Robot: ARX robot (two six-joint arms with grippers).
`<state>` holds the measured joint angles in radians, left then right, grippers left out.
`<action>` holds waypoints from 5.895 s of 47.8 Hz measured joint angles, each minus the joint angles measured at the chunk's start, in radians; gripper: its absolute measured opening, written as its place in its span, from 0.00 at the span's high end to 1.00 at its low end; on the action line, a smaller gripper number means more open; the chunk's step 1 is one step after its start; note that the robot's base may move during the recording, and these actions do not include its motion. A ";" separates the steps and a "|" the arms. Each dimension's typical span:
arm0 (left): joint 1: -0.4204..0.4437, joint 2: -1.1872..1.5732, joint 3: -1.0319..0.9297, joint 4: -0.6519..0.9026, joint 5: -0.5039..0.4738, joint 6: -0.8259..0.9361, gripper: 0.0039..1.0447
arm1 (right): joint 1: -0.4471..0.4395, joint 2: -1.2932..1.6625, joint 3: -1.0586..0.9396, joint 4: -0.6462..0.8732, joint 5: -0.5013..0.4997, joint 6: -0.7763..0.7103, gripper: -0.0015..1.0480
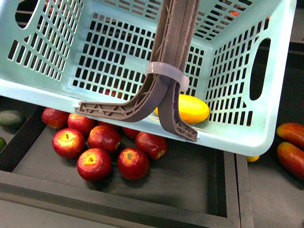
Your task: Pick mango and avocado into basket
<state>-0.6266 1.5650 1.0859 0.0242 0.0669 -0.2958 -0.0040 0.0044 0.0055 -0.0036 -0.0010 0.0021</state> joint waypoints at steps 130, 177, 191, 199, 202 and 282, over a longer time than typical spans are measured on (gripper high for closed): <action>0.003 -0.002 -0.001 0.000 -0.012 0.002 0.94 | -0.198 1.555 0.486 0.642 -0.016 0.017 0.07; 0.000 -0.002 -0.001 0.000 0.008 0.003 0.94 | 0.077 2.611 1.058 0.700 -0.324 -0.296 0.07; -0.002 -0.002 -0.001 0.000 -0.001 0.003 0.94 | 0.077 2.686 1.128 0.706 -0.335 -0.309 0.07; 0.001 -0.002 -0.001 0.000 -0.006 0.003 0.94 | 0.078 2.706 1.147 0.726 -0.333 -0.292 0.07; 0.001 -0.002 -0.001 0.000 -0.006 0.003 0.94 | 0.079 2.710 1.158 0.712 -0.330 -0.291 0.07; 0.000 -0.002 -0.001 0.000 0.000 0.003 0.94 | 0.024 2.752 1.210 0.651 -0.114 -0.200 0.46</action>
<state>-0.6266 1.5635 1.0847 0.0238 0.0669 -0.2932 0.0200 2.7564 1.2160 0.6476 -0.1150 -0.1982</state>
